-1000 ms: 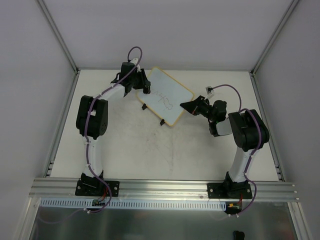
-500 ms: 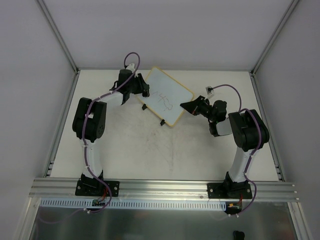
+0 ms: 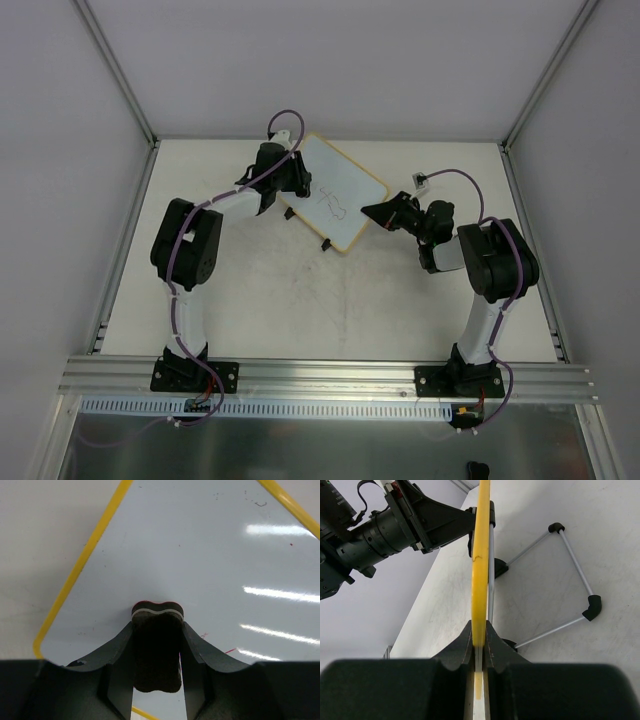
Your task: Erase the whiteboard
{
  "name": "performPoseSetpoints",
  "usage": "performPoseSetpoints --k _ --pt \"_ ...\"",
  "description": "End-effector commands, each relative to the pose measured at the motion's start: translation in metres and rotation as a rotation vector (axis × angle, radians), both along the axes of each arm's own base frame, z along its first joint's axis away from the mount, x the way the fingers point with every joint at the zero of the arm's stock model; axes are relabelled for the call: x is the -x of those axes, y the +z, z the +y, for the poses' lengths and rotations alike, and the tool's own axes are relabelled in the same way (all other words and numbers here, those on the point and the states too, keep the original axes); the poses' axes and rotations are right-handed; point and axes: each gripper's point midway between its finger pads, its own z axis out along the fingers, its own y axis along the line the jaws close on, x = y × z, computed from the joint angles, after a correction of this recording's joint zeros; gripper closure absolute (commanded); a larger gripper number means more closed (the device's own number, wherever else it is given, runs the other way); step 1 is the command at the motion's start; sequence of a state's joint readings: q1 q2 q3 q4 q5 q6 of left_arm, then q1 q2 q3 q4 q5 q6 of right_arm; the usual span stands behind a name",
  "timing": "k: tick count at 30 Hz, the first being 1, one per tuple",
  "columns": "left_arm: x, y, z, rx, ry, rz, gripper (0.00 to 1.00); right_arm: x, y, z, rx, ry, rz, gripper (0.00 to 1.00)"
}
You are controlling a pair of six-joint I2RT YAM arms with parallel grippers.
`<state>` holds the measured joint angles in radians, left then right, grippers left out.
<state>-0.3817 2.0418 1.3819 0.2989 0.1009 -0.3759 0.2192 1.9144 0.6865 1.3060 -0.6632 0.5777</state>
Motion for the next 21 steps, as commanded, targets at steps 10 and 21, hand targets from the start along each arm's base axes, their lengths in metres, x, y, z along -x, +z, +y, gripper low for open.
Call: performPoseSetpoints --k 10,21 --pt "0.125 -0.036 -0.138 0.025 -0.463 0.183 1.0 0.001 0.053 0.016 -0.027 0.074 -0.296 1.0" --pt "0.165 -0.04 -0.168 0.034 -0.614 0.2 1.0 0.0 0.053 0.017 -0.029 0.079 -0.296 1.0"
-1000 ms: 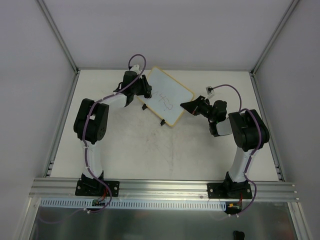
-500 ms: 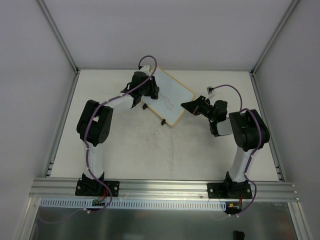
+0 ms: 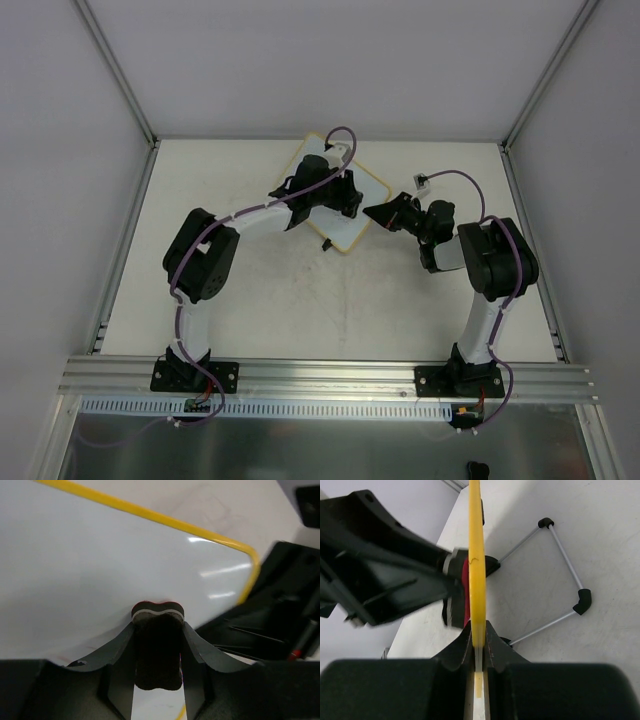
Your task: Erase the whiteboard
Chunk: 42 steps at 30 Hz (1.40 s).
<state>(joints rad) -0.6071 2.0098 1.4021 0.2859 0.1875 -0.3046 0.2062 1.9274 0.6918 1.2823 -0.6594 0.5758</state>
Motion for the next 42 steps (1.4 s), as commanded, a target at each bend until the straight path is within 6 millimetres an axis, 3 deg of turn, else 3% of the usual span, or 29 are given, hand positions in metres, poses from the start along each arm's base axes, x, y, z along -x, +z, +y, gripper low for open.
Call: performPoseSetpoints --k 1,5,13,20,27,31,38,42 --pt "0.091 -0.065 -0.05 -0.018 -0.288 0.254 1.0 0.004 0.062 0.022 -0.036 0.095 -0.327 1.0" --pt "0.092 -0.067 -0.051 -0.026 -0.28 0.253 1.0 0.004 0.062 0.022 -0.034 0.095 -0.327 1.0" --pt "0.069 -0.061 -0.023 -0.051 -0.177 0.214 1.0 0.004 0.063 0.022 -0.034 0.094 -0.329 1.0" --pt "0.028 -0.059 0.028 -0.034 -0.015 0.232 1.0 0.007 0.062 0.022 -0.031 0.096 -0.327 1.0" --pt "-0.006 -0.072 0.061 -0.025 0.143 0.271 1.0 0.008 0.063 0.021 -0.032 0.094 -0.329 1.0" --pt "-0.027 -0.076 0.098 -0.088 0.307 0.257 1.0 0.009 0.063 0.021 -0.031 0.096 -0.33 1.0" --pt "-0.034 -0.086 0.146 -0.069 0.498 0.329 1.0 0.009 0.062 0.021 -0.029 0.094 -0.328 1.0" --pt "-0.04 -0.076 0.157 -0.095 0.536 0.285 1.0 0.009 0.062 0.021 -0.03 0.097 -0.327 1.0"
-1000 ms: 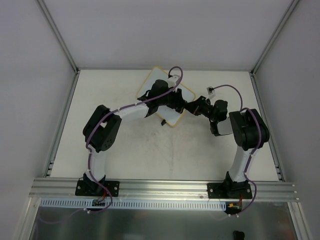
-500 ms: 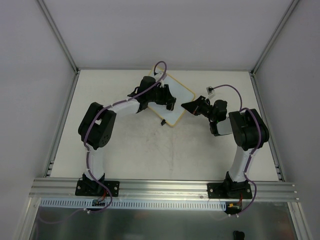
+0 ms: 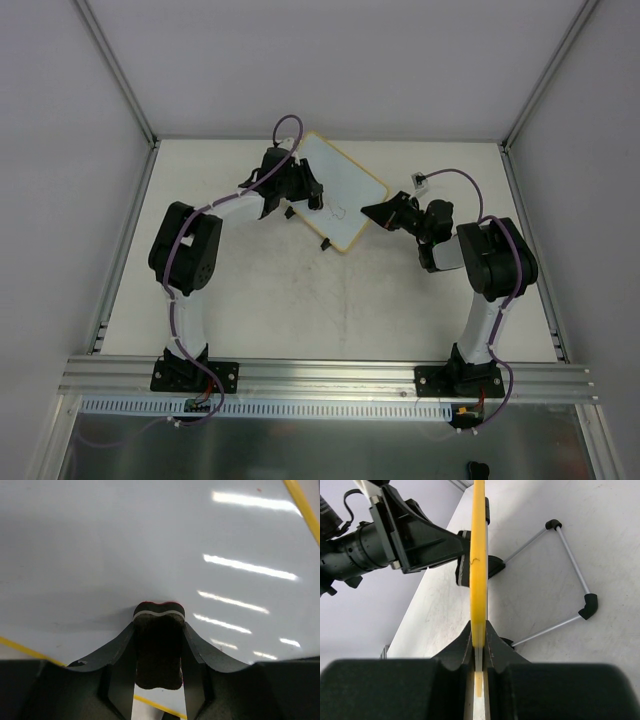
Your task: Erase the whiteboard
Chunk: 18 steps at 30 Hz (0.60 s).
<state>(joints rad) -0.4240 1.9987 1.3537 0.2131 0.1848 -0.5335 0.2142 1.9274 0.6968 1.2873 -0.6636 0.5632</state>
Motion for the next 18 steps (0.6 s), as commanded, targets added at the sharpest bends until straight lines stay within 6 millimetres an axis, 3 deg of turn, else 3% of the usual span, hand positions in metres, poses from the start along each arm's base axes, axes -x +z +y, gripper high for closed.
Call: performPoseSetpoints --k 1,6,12,13,18 --pt "-0.004 -0.049 0.07 -0.212 0.221 0.095 1.0 0.008 0.059 0.017 -0.037 0.084 -0.307 1.0" --pt "0.0 -0.051 0.079 -0.259 0.224 0.15 1.0 0.008 0.062 0.018 -0.04 0.086 -0.311 1.0" --pt "0.007 -0.057 0.07 -0.201 0.209 0.198 1.0 0.009 0.061 0.017 -0.039 0.084 -0.308 1.0" --pt "0.01 -0.061 0.059 -0.183 0.186 0.212 1.0 0.009 0.061 0.017 -0.039 0.086 -0.308 1.0" --pt "0.009 -0.056 0.048 -0.216 0.19 0.168 1.0 0.011 0.063 0.017 -0.043 0.086 -0.306 1.0"
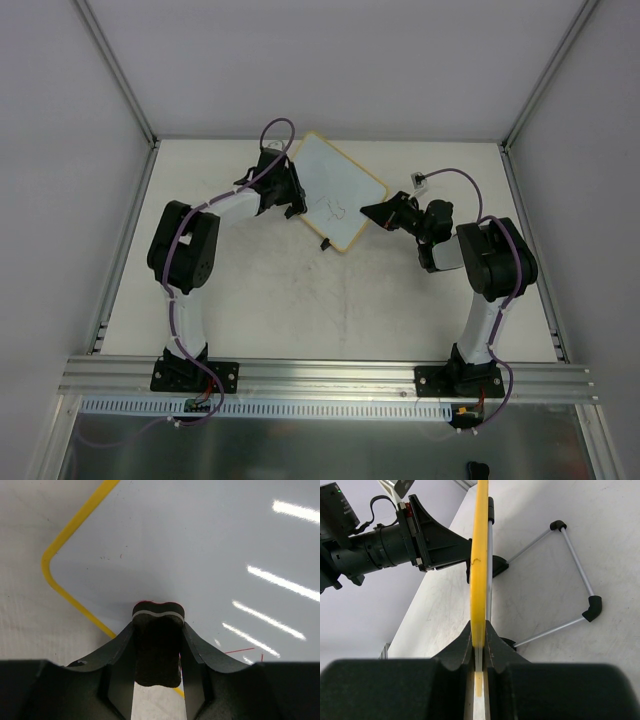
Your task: Erase the whiteboard
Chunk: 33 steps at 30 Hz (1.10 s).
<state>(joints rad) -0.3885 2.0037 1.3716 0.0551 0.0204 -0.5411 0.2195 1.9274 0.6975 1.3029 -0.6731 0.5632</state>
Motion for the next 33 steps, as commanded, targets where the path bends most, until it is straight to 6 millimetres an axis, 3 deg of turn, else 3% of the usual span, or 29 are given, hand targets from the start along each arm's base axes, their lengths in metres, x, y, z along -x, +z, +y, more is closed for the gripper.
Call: performPoseSetpoints --k 1,7,14,19,28,33 --pt "0.015 -0.029 -0.006 -0.077 0.02 0.068 1.0 0.009 0.059 0.014 -0.043 0.075 -0.286 1.0" --pt "0.017 -0.029 -0.024 0.018 0.065 0.109 1.0 0.009 0.06 0.015 -0.042 0.078 -0.29 1.0" --pt "0.018 -0.01 -0.061 0.011 0.025 0.048 1.0 0.011 0.062 0.014 -0.04 0.079 -0.298 1.0" --pt "0.033 -0.017 -0.087 0.043 -0.031 0.082 1.0 0.012 0.062 0.015 -0.04 0.085 -0.3 1.0" --pt "0.061 -0.027 -0.1 0.098 -0.04 0.125 1.0 0.012 0.064 0.015 -0.039 0.089 -0.306 1.0" --pt "0.079 -0.034 -0.121 0.106 -0.1 0.123 1.0 0.013 0.064 0.016 -0.038 0.094 -0.309 1.0"
